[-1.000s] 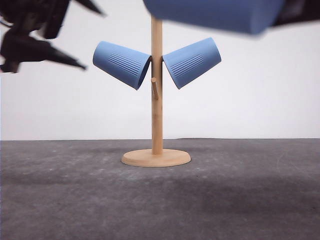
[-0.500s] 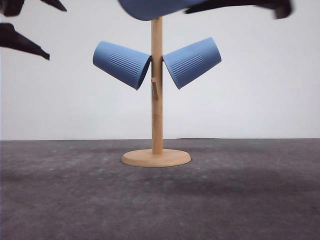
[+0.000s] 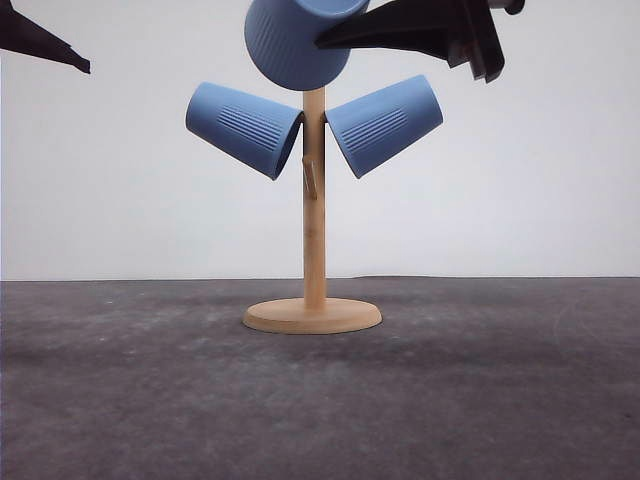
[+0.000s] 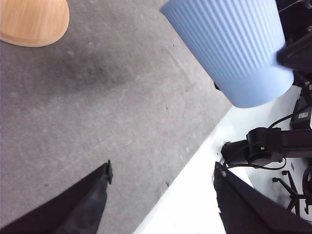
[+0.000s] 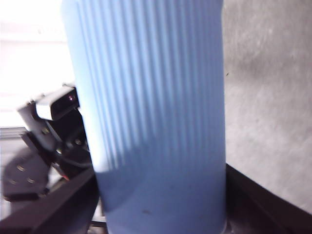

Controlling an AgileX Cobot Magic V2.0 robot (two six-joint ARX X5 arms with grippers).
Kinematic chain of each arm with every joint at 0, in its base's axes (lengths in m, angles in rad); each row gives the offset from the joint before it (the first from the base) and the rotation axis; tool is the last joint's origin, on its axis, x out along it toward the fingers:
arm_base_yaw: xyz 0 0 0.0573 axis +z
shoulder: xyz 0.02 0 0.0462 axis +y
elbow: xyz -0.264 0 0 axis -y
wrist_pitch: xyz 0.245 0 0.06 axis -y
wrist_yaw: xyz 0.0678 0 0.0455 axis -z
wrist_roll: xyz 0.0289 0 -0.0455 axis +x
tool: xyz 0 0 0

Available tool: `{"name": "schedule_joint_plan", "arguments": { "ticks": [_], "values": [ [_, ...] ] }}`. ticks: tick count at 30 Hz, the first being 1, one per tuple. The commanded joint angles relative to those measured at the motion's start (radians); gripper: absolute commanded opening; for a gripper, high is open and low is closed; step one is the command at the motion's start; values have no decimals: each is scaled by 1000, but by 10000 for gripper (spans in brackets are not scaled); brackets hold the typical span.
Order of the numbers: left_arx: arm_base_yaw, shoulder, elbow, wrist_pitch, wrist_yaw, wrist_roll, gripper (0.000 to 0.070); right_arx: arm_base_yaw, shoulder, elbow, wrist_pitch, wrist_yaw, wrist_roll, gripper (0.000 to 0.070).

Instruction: Place three cups

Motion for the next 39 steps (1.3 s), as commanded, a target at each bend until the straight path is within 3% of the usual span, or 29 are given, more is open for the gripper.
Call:
{"name": "schedule_joint_plan", "arguments": {
  "ticks": [1,9,23,28,39],
  "values": [
    [1,5,8,6,2,12,406,-8,22,13,17,-22,42,438],
    [1,5,8,8,-2,12,406,-55,105,12,38,-95,39,438],
    [16,5,8,30,-2,11,406,-55,156,12,21,-51,44,412],
    [16,5,8,35,-2,11,406,-56,210,12,94,-47,52,412],
    [16,5,8,34,-2,8,406,-68,353,12,296,-34,153,412]
  ]
}}
